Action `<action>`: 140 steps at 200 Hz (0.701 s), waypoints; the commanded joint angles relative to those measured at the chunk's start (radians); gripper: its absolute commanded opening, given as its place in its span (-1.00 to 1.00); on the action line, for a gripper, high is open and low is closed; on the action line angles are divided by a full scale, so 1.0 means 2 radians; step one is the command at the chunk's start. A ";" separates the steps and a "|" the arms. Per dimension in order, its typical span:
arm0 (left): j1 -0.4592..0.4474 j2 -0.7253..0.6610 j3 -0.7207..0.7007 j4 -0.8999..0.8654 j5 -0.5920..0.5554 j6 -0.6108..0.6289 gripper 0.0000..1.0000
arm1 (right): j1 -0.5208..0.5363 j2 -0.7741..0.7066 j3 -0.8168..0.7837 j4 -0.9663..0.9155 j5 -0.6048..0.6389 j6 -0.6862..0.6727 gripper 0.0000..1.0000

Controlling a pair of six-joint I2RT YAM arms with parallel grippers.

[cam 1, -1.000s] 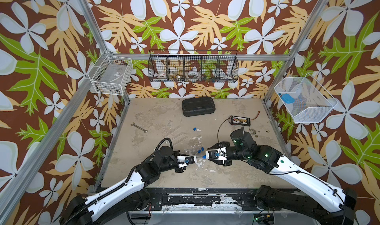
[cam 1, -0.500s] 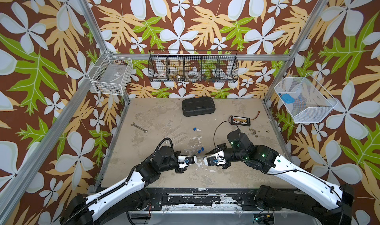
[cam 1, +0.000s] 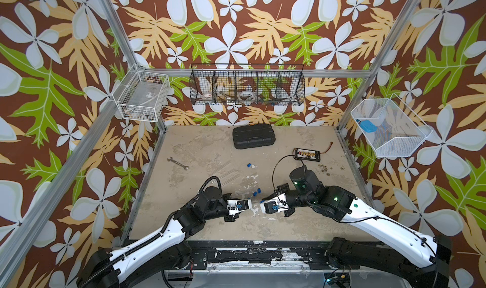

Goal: Insert stoppers into test tubes
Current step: Insert the stopper into the test tube.

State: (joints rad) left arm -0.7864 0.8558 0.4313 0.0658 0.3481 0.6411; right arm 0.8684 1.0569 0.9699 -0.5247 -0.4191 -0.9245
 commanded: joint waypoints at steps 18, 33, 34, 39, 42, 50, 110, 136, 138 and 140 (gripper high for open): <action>0.000 -0.004 0.005 0.022 0.008 -0.010 -1.00 | 0.001 0.002 -0.002 -0.002 -0.006 -0.004 -0.67; 0.000 -0.006 0.007 0.029 0.010 -0.018 -1.00 | 0.001 0.002 -0.005 0.003 -0.004 0.002 -0.70; 0.000 -0.006 0.007 0.029 0.010 -0.018 -1.00 | 0.001 0.002 -0.005 0.004 -0.004 0.003 -0.70; 0.000 -0.007 0.010 0.029 0.011 -0.020 -1.00 | 0.001 0.002 -0.007 0.006 -0.004 0.006 -0.71; 0.000 -0.007 0.012 0.029 0.011 -0.021 -1.00 | 0.001 0.001 -0.008 0.010 -0.004 0.008 -0.71; 0.000 -0.007 0.018 0.029 0.011 -0.024 -1.00 | 0.001 0.002 -0.011 0.017 -0.004 0.017 -0.73; 0.000 -0.012 0.040 0.062 0.009 -0.043 -1.00 | 0.002 0.010 -0.029 0.066 -0.014 0.088 -0.81; 0.000 -0.014 0.048 0.075 0.008 -0.044 -1.00 | 0.002 0.011 -0.041 0.089 -0.024 0.115 -0.81; 0.000 -0.014 0.048 0.074 0.009 -0.043 -1.00 | 0.002 0.011 -0.041 0.091 -0.026 0.116 -0.81; 0.000 -0.014 0.049 0.074 0.009 -0.043 -1.00 | 0.002 0.012 -0.042 0.092 -0.028 0.119 -0.81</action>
State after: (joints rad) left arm -0.7818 0.8375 0.4889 -0.0414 0.2943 0.5858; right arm 0.8680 1.0672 0.9043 -0.3714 -0.4088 -0.7662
